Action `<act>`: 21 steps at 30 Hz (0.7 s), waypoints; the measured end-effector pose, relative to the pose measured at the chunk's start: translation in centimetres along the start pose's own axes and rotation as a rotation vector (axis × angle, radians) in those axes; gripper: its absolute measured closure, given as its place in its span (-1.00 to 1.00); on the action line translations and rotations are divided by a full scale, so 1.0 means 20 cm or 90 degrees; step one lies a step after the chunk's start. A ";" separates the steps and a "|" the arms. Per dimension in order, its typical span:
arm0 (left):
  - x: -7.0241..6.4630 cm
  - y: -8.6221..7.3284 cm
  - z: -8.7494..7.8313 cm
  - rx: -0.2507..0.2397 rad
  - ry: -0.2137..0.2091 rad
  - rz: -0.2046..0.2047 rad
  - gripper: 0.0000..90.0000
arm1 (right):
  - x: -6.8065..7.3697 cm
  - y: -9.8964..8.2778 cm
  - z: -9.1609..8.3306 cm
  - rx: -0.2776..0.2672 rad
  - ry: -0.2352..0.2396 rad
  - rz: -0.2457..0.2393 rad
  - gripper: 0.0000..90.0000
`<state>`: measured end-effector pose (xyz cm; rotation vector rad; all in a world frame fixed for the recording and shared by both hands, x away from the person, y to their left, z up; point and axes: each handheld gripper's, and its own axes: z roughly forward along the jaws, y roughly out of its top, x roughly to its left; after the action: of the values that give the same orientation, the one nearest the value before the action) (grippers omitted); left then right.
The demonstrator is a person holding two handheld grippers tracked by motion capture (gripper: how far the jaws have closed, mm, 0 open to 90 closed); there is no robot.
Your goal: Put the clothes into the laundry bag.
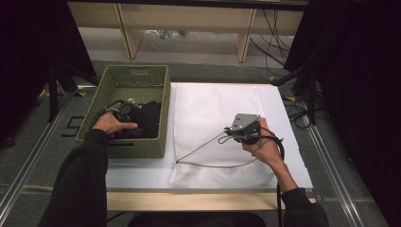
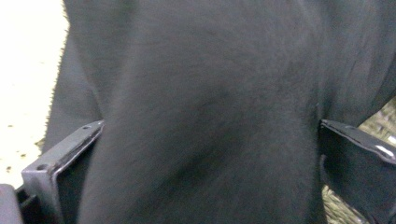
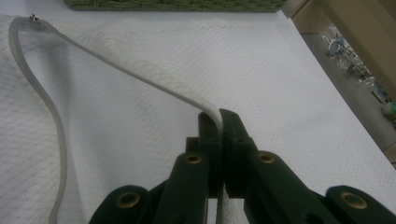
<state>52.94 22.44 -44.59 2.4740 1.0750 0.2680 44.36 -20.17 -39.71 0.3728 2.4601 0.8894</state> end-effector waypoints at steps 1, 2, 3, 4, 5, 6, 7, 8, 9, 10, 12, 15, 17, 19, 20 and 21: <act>0.00 0.00 0.02 0.000 0.003 0.008 -1.00 | 0.00 0.00 0.00 -0.002 0.003 -0.013 0.97; 0.00 0.00 0.02 0.011 0.002 0.016 -1.00 | 0.00 0.00 0.00 -0.002 0.003 -0.013 0.97; -0.01 0.00 0.04 0.010 0.010 0.009 -1.00 | 0.00 0.00 0.00 -0.002 0.003 -0.013 0.97; -0.01 0.00 0.05 0.014 0.012 0.005 -1.00 | 0.00 0.00 0.00 0.000 0.000 0.001 0.97; -0.01 0.00 0.05 0.023 0.017 0.010 -1.00 | 0.00 0.00 0.00 0.000 0.000 0.001 0.97; -0.02 0.01 0.06 0.020 0.025 0.004 -1.00 | -0.01 0.00 0.00 -0.004 0.001 -0.014 0.97; -0.01 0.01 0.06 0.032 0.026 0.011 -1.00 | -0.01 0.00 0.00 -0.003 0.001 -0.018 0.97; -0.01 0.01 0.06 0.040 0.030 0.017 -1.00 | -0.01 0.00 0.00 -0.002 0.000 -0.020 0.97; -0.01 0.01 0.06 0.052 0.034 0.020 -1.00 | -0.01 0.00 0.00 -0.004 0.002 -0.014 0.97; -0.01 0.01 0.07 0.061 0.043 0.022 -0.99 | -0.01 0.00 0.00 -0.004 0.002 -0.014 0.97; -0.01 0.02 0.07 0.076 0.059 0.045 -0.65 | -0.01 0.00 -0.01 -0.006 0.001 -0.010 0.97; -0.02 0.02 0.05 0.084 0.067 0.065 -0.30 | -0.01 0.00 -0.01 -0.010 0.005 -0.008 0.97; -0.01 0.03 0.03 0.085 0.078 0.071 -0.18 | -0.01 -0.01 -0.01 -0.009 0.005 0.003 0.97; 0.02 0.02 0.02 0.076 0.081 0.056 -0.01 | -0.02 -0.01 -0.01 -0.011 0.007 -0.003 0.97; 0.02 0.02 0.02 0.075 0.079 0.053 -0.01 | -0.01 -0.01 -0.01 -0.010 0.005 0.005 0.97; 0.02 0.02 0.02 0.073 0.077 0.055 -0.02 | -0.02 -0.01 -0.01 -0.014 0.005 -0.005 0.97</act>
<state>53.56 22.30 -44.81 2.6390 1.0602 0.3980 44.53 -20.56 -39.49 0.3531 2.4557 0.9149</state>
